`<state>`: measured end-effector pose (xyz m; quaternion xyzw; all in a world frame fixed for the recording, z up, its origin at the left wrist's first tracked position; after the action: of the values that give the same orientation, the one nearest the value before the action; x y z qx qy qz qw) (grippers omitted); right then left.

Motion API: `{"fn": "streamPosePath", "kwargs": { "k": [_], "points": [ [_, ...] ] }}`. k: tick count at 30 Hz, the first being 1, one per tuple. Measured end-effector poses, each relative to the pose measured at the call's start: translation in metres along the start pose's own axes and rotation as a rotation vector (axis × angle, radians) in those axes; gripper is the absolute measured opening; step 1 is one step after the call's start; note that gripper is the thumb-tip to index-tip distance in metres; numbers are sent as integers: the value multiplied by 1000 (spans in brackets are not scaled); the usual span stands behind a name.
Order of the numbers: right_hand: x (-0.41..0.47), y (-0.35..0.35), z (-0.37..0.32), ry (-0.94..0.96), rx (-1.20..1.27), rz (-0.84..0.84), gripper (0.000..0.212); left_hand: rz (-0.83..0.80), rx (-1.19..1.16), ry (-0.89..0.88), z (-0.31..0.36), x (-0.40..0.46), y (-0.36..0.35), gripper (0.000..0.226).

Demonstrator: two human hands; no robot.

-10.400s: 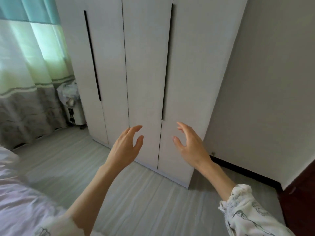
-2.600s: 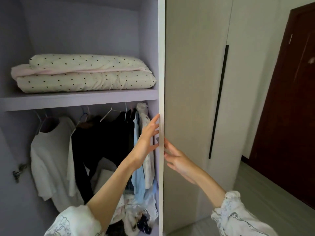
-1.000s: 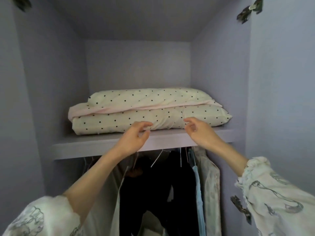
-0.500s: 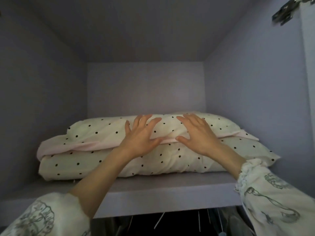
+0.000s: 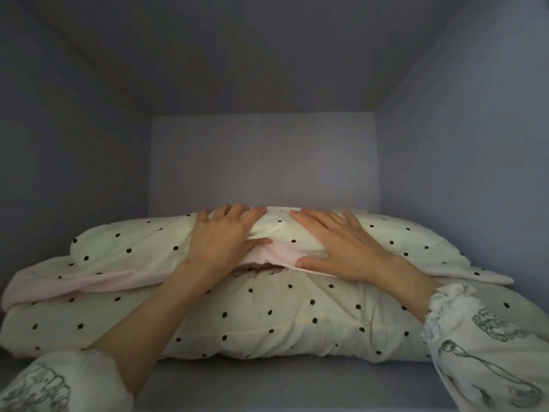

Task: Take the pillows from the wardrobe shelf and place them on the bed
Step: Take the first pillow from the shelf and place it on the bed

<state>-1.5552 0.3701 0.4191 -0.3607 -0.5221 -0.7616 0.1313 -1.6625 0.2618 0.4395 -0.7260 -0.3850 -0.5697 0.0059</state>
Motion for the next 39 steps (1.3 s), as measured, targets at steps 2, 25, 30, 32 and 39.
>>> {"fn": "streamPosePath", "kwargs": {
  "k": [2, 25, 30, 32, 39],
  "points": [
    [5, 2, 3, -17, 1, 23, 83, 19, -7, 14, -1, 1, 2, 56],
    [6, 95, -33, -24, -294, 859, 23, 290, 226, 13, 6, 11, 79, 74],
    [-23, 134, -54, 14, -333, 928, 22, 366, 168, 27, 12, -7, 121, 67],
    [-36, 147, -68, 34, -352, 935, 21, 383, 130, 27, 14, -19, 136, 66],
    [-100, 188, -122, 26, -362, 922, 25, 461, 54, -7, 23, -80, 197, 57]
  ]
}}
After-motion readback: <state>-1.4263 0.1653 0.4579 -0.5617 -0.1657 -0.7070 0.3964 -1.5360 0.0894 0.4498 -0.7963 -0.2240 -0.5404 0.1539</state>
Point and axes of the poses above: each hand's wrist, its own x-axis towards the middle knuckle, its own y-axis out of the back of the hand, z = x × y, the point moved 9 cm from there along x, towards the middle knuckle, and after that the axes turned 6 degrees about -y, right-handed, at the moved point
